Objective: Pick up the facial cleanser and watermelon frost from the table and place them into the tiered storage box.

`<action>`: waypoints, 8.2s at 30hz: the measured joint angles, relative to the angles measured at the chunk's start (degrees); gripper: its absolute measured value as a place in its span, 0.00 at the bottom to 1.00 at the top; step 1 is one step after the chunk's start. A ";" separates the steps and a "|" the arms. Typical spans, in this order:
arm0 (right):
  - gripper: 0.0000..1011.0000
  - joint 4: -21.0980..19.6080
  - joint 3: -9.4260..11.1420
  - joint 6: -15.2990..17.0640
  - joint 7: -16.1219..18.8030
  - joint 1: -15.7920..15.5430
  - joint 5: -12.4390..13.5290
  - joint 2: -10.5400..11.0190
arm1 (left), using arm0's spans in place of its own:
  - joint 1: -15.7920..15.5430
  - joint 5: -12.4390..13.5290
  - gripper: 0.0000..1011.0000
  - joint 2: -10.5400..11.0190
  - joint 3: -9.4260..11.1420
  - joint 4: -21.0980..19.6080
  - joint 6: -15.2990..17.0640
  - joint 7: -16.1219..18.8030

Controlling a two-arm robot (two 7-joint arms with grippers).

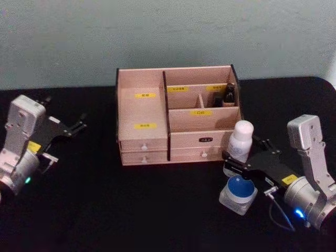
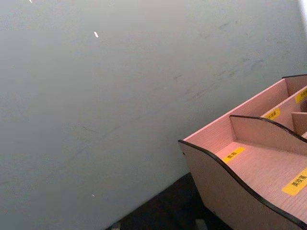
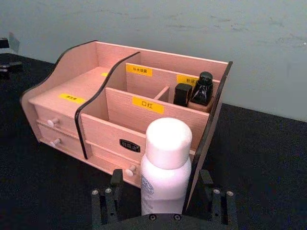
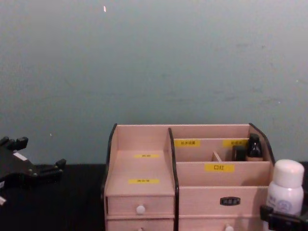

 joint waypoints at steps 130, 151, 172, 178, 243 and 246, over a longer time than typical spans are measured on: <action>0.59 19.14 -5.21 6.39 12.39 30.67 0.33 -10.13 | 0.00 0.00 0.99 0.00 0.00 0.00 0.00 0.00; 0.59 25.65 -6.48 4.66 12.66 32.98 -1.26 -12.48 | 0.00 0.00 0.99 0.00 0.00 0.00 0.00 0.00; 0.59 28.64 -7.39 3.56 12.53 32.65 -4.16 -13.69 | 0.00 0.00 0.99 0.00 0.00 0.00 0.00 0.00; 0.59 28.72 -7.06 3.59 12.18 32.26 -4.66 -13.94 | 0.00 0.00 0.99 0.00 0.00 0.00 0.00 0.00; 0.99 -0.67 -0.81 6.86 16.61 12.21 1.53 2.89 | 0.00 0.00 0.99 0.00 0.00 0.00 0.00 0.00; 0.99 -3.29 -0.13 7.64 16.62 9.38 2.20 5.39 | 0.00 0.01 0.99 0.00 0.00 0.00 0.00 0.00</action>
